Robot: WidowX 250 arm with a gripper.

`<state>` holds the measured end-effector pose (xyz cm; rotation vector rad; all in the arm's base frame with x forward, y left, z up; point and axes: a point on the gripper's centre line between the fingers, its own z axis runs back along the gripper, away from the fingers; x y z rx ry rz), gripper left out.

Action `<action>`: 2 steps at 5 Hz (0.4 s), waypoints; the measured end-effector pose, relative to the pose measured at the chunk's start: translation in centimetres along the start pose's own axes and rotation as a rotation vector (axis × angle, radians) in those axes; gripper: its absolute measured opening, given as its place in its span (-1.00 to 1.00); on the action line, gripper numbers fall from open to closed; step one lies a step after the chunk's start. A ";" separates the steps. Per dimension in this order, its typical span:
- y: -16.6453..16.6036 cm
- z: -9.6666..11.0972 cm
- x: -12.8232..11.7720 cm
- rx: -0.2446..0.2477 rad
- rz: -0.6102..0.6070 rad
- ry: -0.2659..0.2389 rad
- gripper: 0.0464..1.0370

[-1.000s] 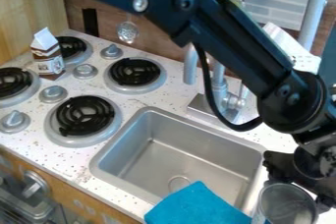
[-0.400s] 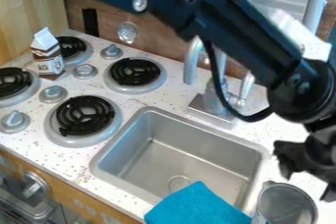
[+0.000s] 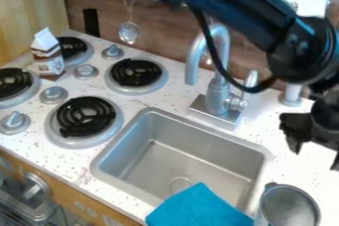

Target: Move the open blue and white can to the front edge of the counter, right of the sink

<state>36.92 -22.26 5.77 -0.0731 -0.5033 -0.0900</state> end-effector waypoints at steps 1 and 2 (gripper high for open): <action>-0.1 2.6 -0.7 -0.032 -0.044 0.105 0.90; 0.4 6.5 -1.0 -0.091 -0.082 0.193 0.90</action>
